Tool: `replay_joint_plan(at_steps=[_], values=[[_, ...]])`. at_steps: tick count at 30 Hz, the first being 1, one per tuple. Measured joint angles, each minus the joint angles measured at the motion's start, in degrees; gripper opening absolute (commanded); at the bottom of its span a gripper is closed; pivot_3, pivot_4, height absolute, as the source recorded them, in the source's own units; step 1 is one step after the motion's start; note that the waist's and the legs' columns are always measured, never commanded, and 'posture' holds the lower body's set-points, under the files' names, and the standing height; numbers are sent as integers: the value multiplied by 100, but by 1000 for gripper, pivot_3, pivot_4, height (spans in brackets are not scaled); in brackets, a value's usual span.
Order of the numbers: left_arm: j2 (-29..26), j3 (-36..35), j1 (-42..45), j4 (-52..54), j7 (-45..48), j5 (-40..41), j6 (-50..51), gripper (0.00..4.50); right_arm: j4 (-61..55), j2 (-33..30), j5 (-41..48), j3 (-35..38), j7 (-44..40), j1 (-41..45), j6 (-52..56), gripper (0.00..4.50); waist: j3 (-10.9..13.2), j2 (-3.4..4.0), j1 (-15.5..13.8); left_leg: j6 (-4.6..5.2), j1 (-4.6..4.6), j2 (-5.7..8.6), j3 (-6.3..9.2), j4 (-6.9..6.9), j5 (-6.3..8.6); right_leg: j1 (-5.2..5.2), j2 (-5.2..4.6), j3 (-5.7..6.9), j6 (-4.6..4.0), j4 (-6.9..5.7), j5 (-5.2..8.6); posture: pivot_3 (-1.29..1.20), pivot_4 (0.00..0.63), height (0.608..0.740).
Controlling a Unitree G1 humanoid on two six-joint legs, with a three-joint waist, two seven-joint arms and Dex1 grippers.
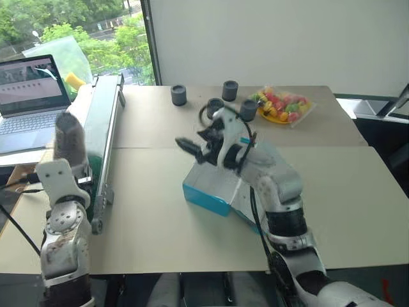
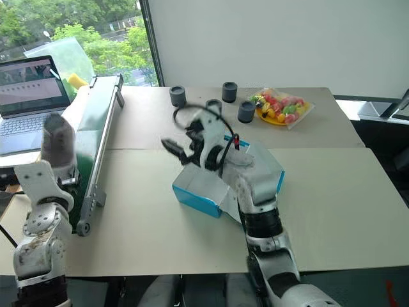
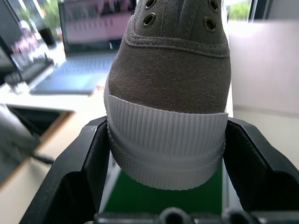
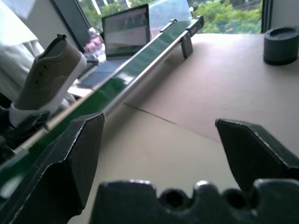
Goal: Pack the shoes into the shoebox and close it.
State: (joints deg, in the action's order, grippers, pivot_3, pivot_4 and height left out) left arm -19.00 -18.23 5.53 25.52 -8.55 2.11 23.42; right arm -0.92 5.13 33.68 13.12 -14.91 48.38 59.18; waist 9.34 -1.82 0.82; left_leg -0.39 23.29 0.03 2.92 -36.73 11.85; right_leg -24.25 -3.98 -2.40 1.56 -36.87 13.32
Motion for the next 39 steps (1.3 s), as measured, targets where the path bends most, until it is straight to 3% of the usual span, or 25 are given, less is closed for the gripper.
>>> replay_joint_plan(at_steps=[3, 9, 13, 17, 35, 36, 38, 39], values=[[607, 694, -255, 280, 88, -92, -263, 3212, 975, 13, 1882, 1663, 688, 384, 1003, 4500, -4, 7, -18, 8, 8, 9, -13, 5, 4, 8, -33, 4, 8, 23, -1, 0, 150, 740], [1042, 1902, -269, 452, 729, 206, -27, 3212, 1403, 6, 2980, 1862, 1263, 390, 1783, 4500, -2, 8, 113, 17, 56, 4, -57, 2, 6, -29, 7, 4, 10, 1, -2, 0, 150, 740], [1167, 2032, 234, 681, 893, 351, 202, 3212, 1120, -7, 3055, 1231, 1273, 378, 2112, 4500, 1, 14, 190, 17, 44, 4, -59, -8, 6, -14, 17, 0, 12, 13, 0, 0, 150, 740], [1172, 2070, 331, 822, 988, 387, 325, 3212, 1120, -12, 3055, 1082, 1329, 361, 2096, 4500, 1, 14, 173, 17, 33, 7, -59, -13, 6, -1, 18, 0, 17, 19, 3, 0, 150, 740], [1160, 2405, 85, 966, 1408, 507, 718, 3212, 1936, -134, 3058, 1439, 1783, 488, 1013, 4500, 2, 15, 166, 17, 37, 3, -59, -13, 6, -4, 25, -3, 19, 16, 2, 0, 150, 740], [1159, 2408, 85, 966, 1415, 502, 733, 3204, 1950, -134, 3055, 1436, 1804, 487, 975, 3954, 2, 15, 165, 17, 39, 3, -59, -13, 6, -4, 25, -3, 19, 16, 2, 0, 150, 740], [1156, 2418, 85, 966, 1420, 500, 780, 3204, 1934, -135, 3046, 1414, 1821, 486, 919, 3425, 2, 15, 167, 17, 39, 3, -58, -13, 6, -5, 25, -2, 19, 15, 2, 0, 150, 740], [1153, 2427, 85, 966, 1423, 499, 791, 3204, 1900, -135, 3046, 1399, 1829, 476, 889, 2939, 2, 15, 169, 18, 39, 3, -58, -13, 6, -5, 25, -2, 19, 15, 2, 0, 150, 740]])
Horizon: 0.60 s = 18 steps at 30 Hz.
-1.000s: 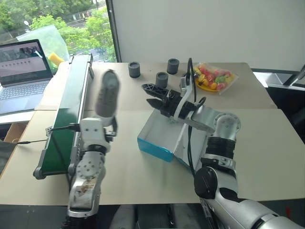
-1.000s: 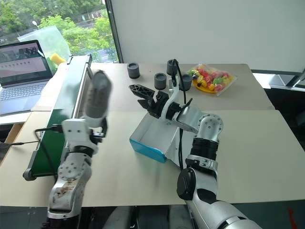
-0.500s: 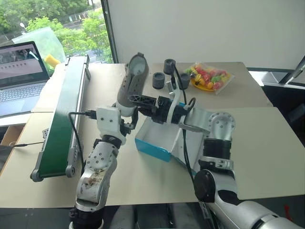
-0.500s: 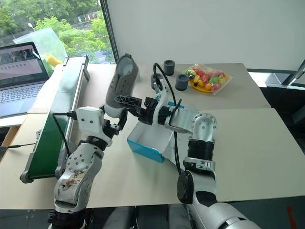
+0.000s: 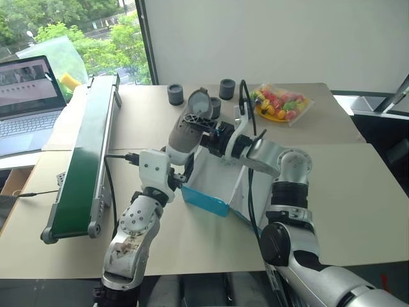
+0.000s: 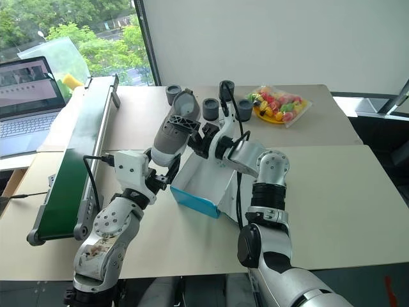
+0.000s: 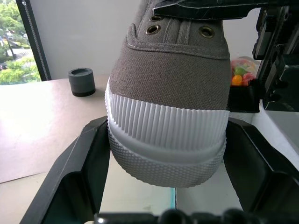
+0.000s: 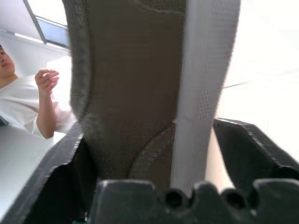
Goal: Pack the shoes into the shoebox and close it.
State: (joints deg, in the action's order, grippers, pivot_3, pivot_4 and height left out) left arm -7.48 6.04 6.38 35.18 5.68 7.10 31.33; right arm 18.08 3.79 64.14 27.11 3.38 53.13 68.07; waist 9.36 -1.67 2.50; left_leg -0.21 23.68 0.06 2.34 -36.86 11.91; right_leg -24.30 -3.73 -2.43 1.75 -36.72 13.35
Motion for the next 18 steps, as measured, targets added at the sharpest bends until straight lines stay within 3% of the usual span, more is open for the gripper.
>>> replay_joint_plan(at_steps=[7, 8, 11, 14, 18], values=[[-70, 3, 2, 116, 2, -32, 4, 3204, -201, 16, 3, -127, 71, -69, -30, 713, 0, 0, -1, 0, -2, 0, 0, 0, 0, 0, 0, 0, 0, 1, 0, 0, 150, 740], [-79, 5, 2, 121, 3, -35, 4, 3204, -229, 21, 8, -135, 70, -77, -30, 560, 0, 0, -1, 0, -2, 0, 0, 0, 0, 0, 0, 0, 0, 0, 0, 0, 150, 740], [-102, 25, 2, 127, 4, -42, 15, 3204, -301, 53, 21, -141, 67, -138, -30, 560, 0, 0, -4, 0, -1, 0, 0, 0, 0, 0, 0, 0, 0, 0, 0, 0, 150, 740], [-220, 104, 2, 129, 25, -128, 18, 4339, -348, 107, 112, -131, 76, -224, -30, 524, 0, 0, -2, 0, -1, 0, 1, 0, 0, 0, 0, 0, 0, 0, 0, 0, 150, 740], [-323, 164, 2, 143, 101, -160, 28, 4490, -403, 109, 248, -118, 151, -240, -33, 524, 0, 1, 4, 0, -4, 0, 0, 0, 0, 0, 1, 0, 0, 0, 0, 0, 150, 740]])
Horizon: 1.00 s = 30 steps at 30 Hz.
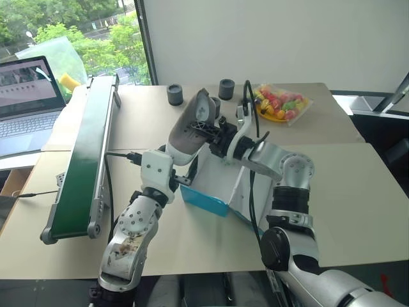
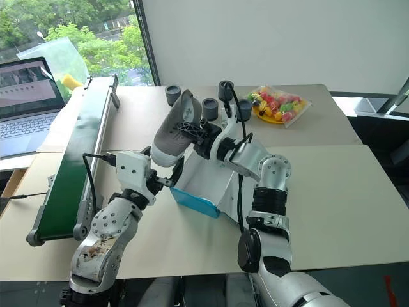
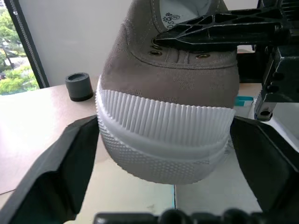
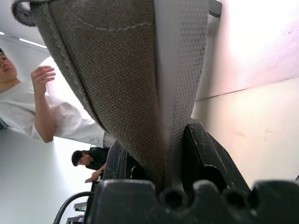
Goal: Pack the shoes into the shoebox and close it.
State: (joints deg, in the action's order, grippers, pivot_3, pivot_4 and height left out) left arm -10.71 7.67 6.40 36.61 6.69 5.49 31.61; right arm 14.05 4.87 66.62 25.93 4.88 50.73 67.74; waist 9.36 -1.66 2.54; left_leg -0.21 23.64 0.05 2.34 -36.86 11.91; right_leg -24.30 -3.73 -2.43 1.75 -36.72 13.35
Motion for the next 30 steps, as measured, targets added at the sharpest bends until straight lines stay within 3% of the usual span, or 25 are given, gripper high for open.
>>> replay_joint_plan(at_steps=[5, 8, 12, 15, 17, 19, 22, 26, 30], values=[[-318, -75, -199, 200, 347, 169, 138, 4490, 21, -129, -144, -17, 65, 28, -391, 524, 1, 1, -4, 0, 0, 0, -1, 0, 0, -1, 0, 0, 0, 1, 0, 0, 150, 740], [-843, -201, -525, 484, 837, 402, 257, 4490, 331, -675, -528, 35, 356, 550, -744, 524, 9, 13, -16, 0, 4, 2, -2, -1, 0, -5, -1, 0, 0, 3, 0, 0, 150, 740], [-1321, -590, -671, 565, 1244, 584, 340, 4490, 409, -1236, -396, 373, 997, 1213, -459, 524, 10, 16, -19, 2, 3, -1, -3, 2, 1, -3, 1, 1, -2, 7, 2, 0, 150, 740], [-1701, -573, -627, 540, 1663, 627, 321, 4490, 450, -1240, 61, 685, 2472, 1382, 613, 524, 10, 16, 15, 3, -1, -5, -8, 4, 2, -1, 3, -6, -3, 5, 2, 0, 150, 740], [-1751, -554, -585, 502, 1763, 628, 297, 4490, 492, -1148, 229, 774, 3033, 1354, 943, 524, 10, 17, 13, 4, -1, -5, -10, 3, 1, -3, 4, -9, -4, 2, 2, 0, 150, 740], [-1776, -519, -421, 327, 1924, 641, 163, 4490, 509, -913, 757, 924, 4150, 1353, 1293, 524, 11, 18, 5, 4, -1, -5, -9, 2, 1, -3, 4, -8, -4, 2, 2, 0, 150, 740], [-1813, -331, -160, 38, 2112, 607, -56, 4490, 179, -500, 2039, 853, 6190, 1081, 1095, 524, 11, 19, 5, 5, 6, -6, -6, 2, 1, 0, 4, -5, -3, 1, 2, 0, 150, 740], [-1795, -150, -36, -134, 2255, 603, -154, 4490, -324, -750, 3555, 82, 7979, 217, 451, 524, 11, 19, -27, 5, 29, 3, 10, -3, 1, 0, 0, -3, 7, 3, 1, 0, 150, 740], [-1817, -73, -23, -138, 2375, 604, -260, 4490, -592, -1294, 4350, -632, 8665, -322, 77, 524, 12, 19, 9, 6, 19, 1, 8, -4, 0, 1, 5, -7, 6, 13, 4, 0, 150, 740]])
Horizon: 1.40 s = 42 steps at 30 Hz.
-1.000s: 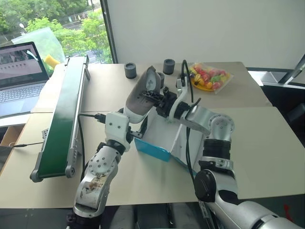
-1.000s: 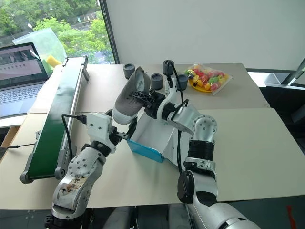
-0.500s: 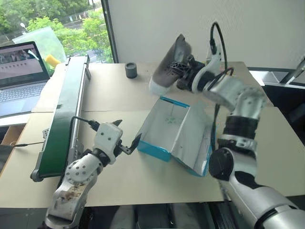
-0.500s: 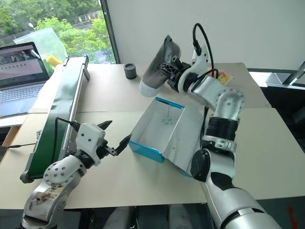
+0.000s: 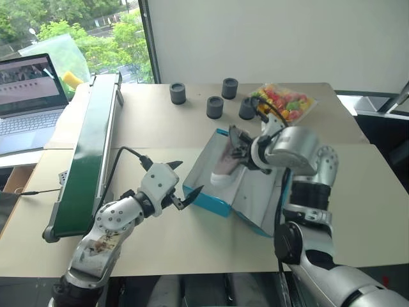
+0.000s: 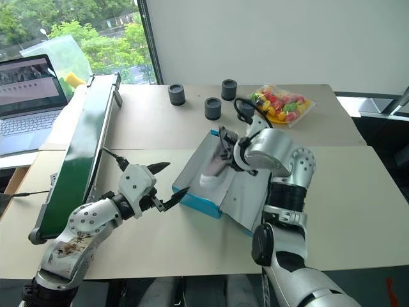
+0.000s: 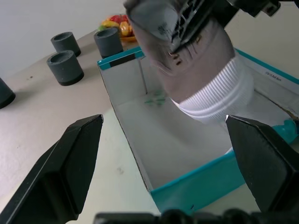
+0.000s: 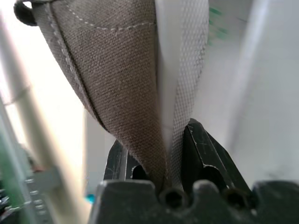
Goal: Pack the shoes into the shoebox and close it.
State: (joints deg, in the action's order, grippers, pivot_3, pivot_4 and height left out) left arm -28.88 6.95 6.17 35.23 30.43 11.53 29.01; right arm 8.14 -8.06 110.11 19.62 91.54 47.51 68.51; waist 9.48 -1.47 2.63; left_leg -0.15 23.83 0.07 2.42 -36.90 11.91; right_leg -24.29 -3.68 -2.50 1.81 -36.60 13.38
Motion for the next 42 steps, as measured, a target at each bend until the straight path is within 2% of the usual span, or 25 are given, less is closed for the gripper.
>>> replay_joint_plan(at_steps=[6, 13, 15, 17, 20, 24, 29, 33, 37, 40, 42], values=[[-108, -38, -129, 5, 184, 12, -52, 4490, -119, -498, 153, -682, -183, -308, -70, 524, -1, 1, 105, 1, -34, -20, -8, 2, 0, 16, 25, -15, -9, -5, 4, 0, 150, 740], [-109, -59, -162, 48, 179, 12, -43, 4490, 411, -691, 147, -1398, -777, -379, -227, 524, -1, 1, 105, 2, -24, -21, -12, 2, 1, 10, 26, -19, -8, 4, 4, 0, 150, 740], [-108, -66, -176, 89, 153, 9, -36, 4500, 532, -736, 135, -1502, -963, -408, -272, 1523, -1, 1, 91, 3, -20, -21, -11, 2, 1, 9, 25, -18, -8, 5, 4, 0, 150, 740], [-105, -69, -195, 132, 135, 9, -34, 4500, 589, -764, 132, -1603, -1107, -445, -333, 1975, -1, 1, 77, 3, -20, -22, -11, 2, 1, 8, 25, -18, -8, 4, 4, 0, 150, 740], [-102, -77, -222, 190, 101, 10, -33, 4500, 626, -771, 106, -1682, -1304, -523, -465, 3090, -1, 1, 76, 3, -21, -22, -12, 2, 1, 8, 25, -19, -8, 3, 4, 0, 150, 740], [-100, -81, -241, 224, 85, 10, -33, 4500, 694, -798, 45, -1773, -1611, -420, -486, 4362, -1, 1, 76, 3, -27, -22, -13, 2, 1, 10, 26, -19, -9, 1, 4, 0, 150, 740], [-93, -82, -239, 225, 48, 8, -29, 4500, 842, -1024, -680, -1936, -2491, 258, -349, 4438, 0, 2, 72, 3, -21, -21, -15, 2, 1, 3, 26, -20, -9, 0, 4, 0, 150, 740], [-89, -82, -218, 223, 49, 9, -29, 4500, 871, -1246, -1548, -1954, -3565, 1173, -165, 4438, 0, 2, 57, 4, -19, -23, -15, 5, 2, 1, 27, -18, -9, 4, 4, 0, 150, 740], [-67, -115, -170, 208, 40, 10, -29, 4500, 873, -1329, -2332, -1987, -4444, 1565, -10, 4438, 0, 2, -9, 4, -17, -22, -15, 4, 2, 1, 26, -17, -9, 5, 4, 0, 150, 740], [21, -215, -159, 182, -49, 9, -29, 4500, 759, -1423, -3137, -2240, -5374, 1720, 21, 4438, 0, 2, -21, 4, -14, -22, -14, 3, 2, -2, 25, -16, -9, 5, 4, 0, 150, 740], [254, -424, -153, 110, -317, -1, -13, 4500, 318, -1673, -3939, -2743, -6628, 1757, -130, 4438, 0, 2, -26, 4, -10, -22, -12, 3, 2, -5, 25, -13, -9, 7, 4, 0, 150, 740]])
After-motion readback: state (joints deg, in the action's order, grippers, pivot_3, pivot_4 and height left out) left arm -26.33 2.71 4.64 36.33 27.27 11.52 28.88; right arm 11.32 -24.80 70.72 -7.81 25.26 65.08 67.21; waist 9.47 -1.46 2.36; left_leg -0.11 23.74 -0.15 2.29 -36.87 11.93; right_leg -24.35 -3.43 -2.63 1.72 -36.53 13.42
